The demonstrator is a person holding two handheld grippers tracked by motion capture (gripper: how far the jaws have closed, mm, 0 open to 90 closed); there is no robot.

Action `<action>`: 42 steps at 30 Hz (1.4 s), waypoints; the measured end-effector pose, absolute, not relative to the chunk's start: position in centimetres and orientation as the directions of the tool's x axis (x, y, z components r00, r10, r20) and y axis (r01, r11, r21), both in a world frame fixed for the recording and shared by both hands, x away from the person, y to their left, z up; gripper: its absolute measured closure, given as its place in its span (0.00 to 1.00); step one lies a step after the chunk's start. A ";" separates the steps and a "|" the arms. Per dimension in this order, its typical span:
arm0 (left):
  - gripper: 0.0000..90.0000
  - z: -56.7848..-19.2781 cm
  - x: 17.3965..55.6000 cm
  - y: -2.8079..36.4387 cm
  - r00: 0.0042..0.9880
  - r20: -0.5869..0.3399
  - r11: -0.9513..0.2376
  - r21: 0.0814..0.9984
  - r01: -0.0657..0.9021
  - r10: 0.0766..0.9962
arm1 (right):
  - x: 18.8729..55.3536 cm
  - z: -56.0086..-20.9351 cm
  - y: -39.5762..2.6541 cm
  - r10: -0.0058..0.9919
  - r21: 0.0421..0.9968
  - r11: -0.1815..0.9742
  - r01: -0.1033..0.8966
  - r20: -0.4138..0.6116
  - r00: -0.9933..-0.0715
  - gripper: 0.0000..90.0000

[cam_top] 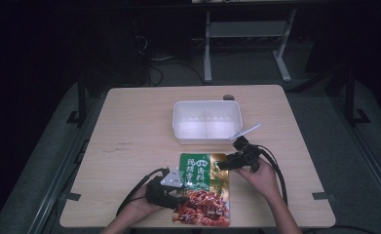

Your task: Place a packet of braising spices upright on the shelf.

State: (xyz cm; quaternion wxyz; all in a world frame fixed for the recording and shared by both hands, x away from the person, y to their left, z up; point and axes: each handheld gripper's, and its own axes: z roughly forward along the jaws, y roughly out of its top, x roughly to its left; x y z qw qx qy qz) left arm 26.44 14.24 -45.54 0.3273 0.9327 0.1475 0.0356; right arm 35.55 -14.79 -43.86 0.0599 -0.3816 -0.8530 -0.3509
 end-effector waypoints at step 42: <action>0.58 -45.9 26.8 14.4 0.948 -0.069 -0.719 0.635 0.282 0.311 | 37.7 -44.5 -11.1 0.515 0.376 0.648 0.662 0.424 -0.745 0.99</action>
